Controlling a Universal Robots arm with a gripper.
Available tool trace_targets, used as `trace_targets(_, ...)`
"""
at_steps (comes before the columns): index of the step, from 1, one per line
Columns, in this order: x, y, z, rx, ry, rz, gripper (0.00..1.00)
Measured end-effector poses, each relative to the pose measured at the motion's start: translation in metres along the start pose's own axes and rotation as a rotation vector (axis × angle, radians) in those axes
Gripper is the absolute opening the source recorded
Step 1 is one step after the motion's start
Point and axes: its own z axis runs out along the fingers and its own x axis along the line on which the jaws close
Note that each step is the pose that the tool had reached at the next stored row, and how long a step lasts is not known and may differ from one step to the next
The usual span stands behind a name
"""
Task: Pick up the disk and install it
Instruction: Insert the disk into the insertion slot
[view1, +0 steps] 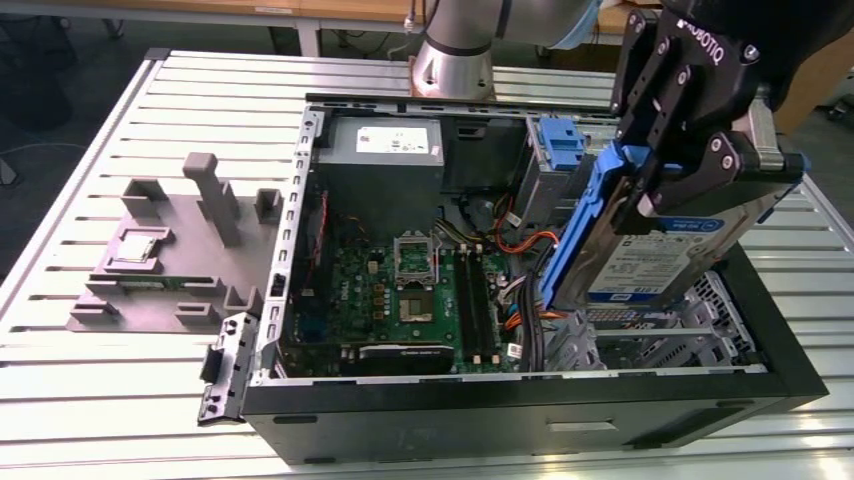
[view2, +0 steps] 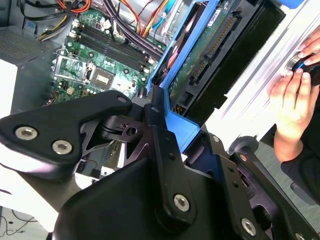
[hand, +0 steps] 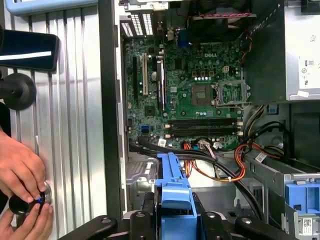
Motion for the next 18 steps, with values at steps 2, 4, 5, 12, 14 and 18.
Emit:
trace_targets(2,-0.0001,-0.0018,0.0000,-0.0013,0.0002,0.000,0.37)
trace_targets(4,-0.0002,-0.0027,0.0000,-0.0015,0.0002,0.000,0.37)
trace_targets(5,-0.0002,-0.0027,0.0000,-0.0016,0.0002,0.000,0.37)
trace_targets(12,-0.0003,-0.0060,0.0006,-0.0016,0.0005,0.000,0.37)
trace_targets(14,-0.0005,-0.0102,0.0011,-0.0015,0.0005,0.000,0.37)
trace_targets(18,-0.0011,-0.0191,0.0025,-0.0016,0.0005,0.000,0.37)
